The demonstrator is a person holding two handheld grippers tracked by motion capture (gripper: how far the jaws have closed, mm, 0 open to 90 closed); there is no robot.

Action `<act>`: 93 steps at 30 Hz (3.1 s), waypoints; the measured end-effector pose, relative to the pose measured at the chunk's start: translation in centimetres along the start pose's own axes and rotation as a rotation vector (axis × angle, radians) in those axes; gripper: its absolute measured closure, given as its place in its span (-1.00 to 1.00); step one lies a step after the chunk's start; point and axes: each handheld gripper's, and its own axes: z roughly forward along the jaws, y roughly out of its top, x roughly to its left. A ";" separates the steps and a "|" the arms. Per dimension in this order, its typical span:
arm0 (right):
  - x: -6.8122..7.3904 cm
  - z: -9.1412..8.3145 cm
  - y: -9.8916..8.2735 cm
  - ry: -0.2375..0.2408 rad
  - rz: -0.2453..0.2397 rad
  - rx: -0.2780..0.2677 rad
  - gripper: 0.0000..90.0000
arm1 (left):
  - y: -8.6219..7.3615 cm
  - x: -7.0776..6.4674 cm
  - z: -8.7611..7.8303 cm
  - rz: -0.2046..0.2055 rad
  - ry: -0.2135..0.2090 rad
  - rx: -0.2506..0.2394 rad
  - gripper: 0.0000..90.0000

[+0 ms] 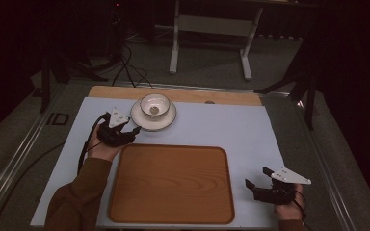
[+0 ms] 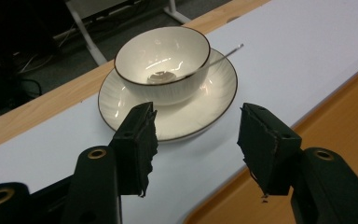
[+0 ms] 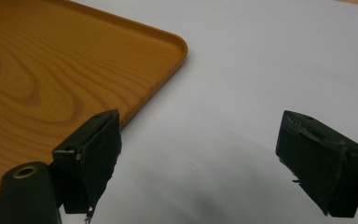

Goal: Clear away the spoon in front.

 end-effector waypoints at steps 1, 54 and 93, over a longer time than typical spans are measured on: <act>0.0 0.0 0.0 -0.001 0.001 -0.001 -0.69 | 0.1 0.0 0.2 0.002 -0.002 0.000 0.03; -0.2 0.0 -0.2 0.013 0.003 0.001 -0.69 | 4.0 -1.1 6.2 0.153 0.062 0.072 0.97; -0.2 -0.1 -0.2 0.011 0.005 -0.006 -0.69 | 5.2 -1.0 1.7 0.153 0.054 0.012 0.97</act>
